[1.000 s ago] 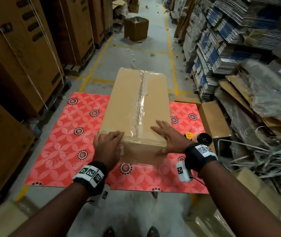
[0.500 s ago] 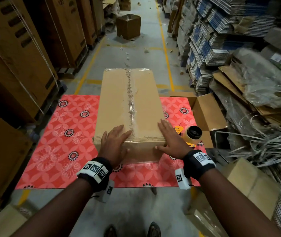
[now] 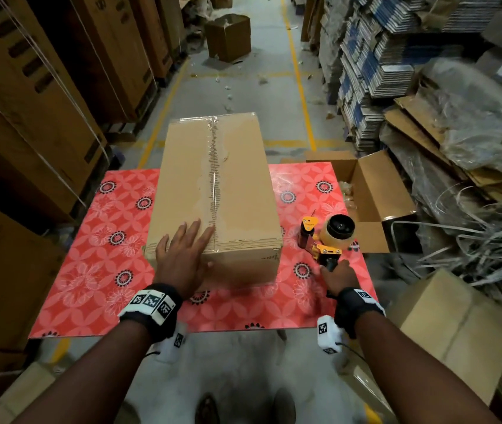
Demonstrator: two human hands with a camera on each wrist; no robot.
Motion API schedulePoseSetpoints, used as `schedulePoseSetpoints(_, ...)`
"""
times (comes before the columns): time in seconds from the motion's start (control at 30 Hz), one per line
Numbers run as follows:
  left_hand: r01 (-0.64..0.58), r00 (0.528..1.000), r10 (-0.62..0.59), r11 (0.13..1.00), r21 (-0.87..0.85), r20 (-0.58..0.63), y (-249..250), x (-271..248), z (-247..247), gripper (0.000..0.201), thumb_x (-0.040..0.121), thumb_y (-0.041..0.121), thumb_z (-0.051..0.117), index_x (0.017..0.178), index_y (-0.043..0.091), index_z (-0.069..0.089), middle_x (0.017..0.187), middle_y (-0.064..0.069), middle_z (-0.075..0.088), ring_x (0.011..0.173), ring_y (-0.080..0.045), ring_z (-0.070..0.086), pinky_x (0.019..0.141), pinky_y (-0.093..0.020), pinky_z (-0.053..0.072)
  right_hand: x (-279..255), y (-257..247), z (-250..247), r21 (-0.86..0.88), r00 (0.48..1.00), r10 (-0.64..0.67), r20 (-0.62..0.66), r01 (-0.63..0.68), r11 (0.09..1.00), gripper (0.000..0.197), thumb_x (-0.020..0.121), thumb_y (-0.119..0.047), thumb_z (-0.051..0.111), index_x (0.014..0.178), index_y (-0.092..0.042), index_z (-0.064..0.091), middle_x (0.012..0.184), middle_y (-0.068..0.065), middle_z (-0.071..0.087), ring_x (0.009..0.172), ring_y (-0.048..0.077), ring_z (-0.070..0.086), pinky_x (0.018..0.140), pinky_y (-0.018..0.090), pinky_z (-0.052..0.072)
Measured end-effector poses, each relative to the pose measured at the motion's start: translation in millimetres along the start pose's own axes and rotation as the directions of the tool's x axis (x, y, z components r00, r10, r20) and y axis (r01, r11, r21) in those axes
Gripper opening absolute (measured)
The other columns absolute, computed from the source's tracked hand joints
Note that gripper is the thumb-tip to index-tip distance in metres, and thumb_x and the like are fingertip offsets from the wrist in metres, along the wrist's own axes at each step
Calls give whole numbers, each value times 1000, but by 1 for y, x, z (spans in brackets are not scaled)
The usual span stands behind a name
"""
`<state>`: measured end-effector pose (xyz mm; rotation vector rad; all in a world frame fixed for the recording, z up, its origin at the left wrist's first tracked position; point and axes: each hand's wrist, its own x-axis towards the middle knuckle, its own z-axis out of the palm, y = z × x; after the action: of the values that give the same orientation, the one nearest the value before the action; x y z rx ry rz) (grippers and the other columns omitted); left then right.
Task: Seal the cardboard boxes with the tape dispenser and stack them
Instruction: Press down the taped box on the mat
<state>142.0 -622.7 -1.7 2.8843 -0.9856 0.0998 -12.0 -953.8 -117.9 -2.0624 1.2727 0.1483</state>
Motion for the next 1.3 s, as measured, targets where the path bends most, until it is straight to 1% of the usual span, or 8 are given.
schedulePoseSetpoints(0.3, 32, 999, -33, 999, 26, 24, 5, 1, -1, 79, 88, 38, 59, 152, 40, 14, 162, 4, 15, 147, -24, 17, 112, -54, 19, 29, 8, 10, 276, 982, 104, 156, -144, 950, 35, 83, -20, 75, 109, -1, 60, 102, 15, 66, 87, 28, 60, 70, 32, 45)
schedulePoseSetpoints(0.47, 52, 998, -53, 998, 35, 29, 6, 2, 0, 81, 87, 40, 61, 152, 42, 12, 162, 7, 12, 147, -24, 17, 113, -54, 18, 35, 11, 13, 522, 943, 100, 317, -262, 812, 24, 81, -2, 75, 98, 9, 62, 69, 19, 66, 46, 24, 59, 49, 33, 52)
schedulePoseSetpoints(0.63, 53, 998, -54, 998, 30, 26, 7, 2, 1, 83, 87, 40, 61, 152, 43, 10, 162, 8, 12, 148, -23, 16, 113, -53, 17, 19, -4, 4, 388, 991, 82, 109, -119, 914, 45, 80, -46, 79, 81, -3, 66, 68, 10, 68, 58, 23, 63, 49, 26, 45)
schedulePoseSetpoints(0.77, 49, 999, -49, 998, 25, 19, 5, 2, 1, 83, 86, 39, 62, 151, 43, 11, 162, 7, 13, 147, -23, 17, 112, -54, 18, 13, -19, 0, 379, 1000, 19, -15, -12, 925, 65, 78, -67, 68, 85, -3, 68, 87, 17, 71, 83, 33, 67, 67, 32, 46)
schedulePoseSetpoints(0.93, 35, 999, -35, 999, -1, 39, 4, 2, -2, 79, 88, 45, 57, 151, 43, 9, 162, 7, 10, 148, -22, 12, 114, -53, 14, -14, -66, -25, 480, 973, -105, -204, 192, 856, 57, 68, -69, 63, 79, -13, 66, 73, 7, 71, 69, 32, 69, 64, 40, 57)
schedulePoseSetpoints(1.03, 35, 996, -28, 996, -85, 84, 0, 3, -5, 71, 90, 60, 45, 151, 44, 12, 162, 8, 7, 149, -20, 8, 115, -52, 8, -46, -97, -45, 532, 918, -231, -323, 378, 757, 34, 78, -47, 73, 84, -15, 63, 72, 7, 70, 55, 24, 68, 52, 27, 55)
schedulePoseSetpoints(1.13, 24, 992, 2, 979, -202, 123, -6, 6, -12, 69, 86, 67, 30, 150, 43, 21, 162, 7, 12, 149, -21, 10, 115, -52, 6, -69, -126, -52, 636, 922, -308, -236, 386, 669, 31, 69, -36, 81, 82, -11, 69, 74, 10, 73, 53, 26, 64, 56, 33, 54)
schedulePoseSetpoints(1.3, 58, 993, 12, 817, -574, 117, -16, 3, -29, 65, 86, 56, 39, 141, 23, 49, 153, -2, 37, 142, -20, 31, 116, -43, 20, -102, -150, -30, 457, 907, -370, -200, 421, 784, 28, 71, -39, 75, 66, -13, 65, 57, 6, 64, 51, 27, 63, 51, 41, 54)
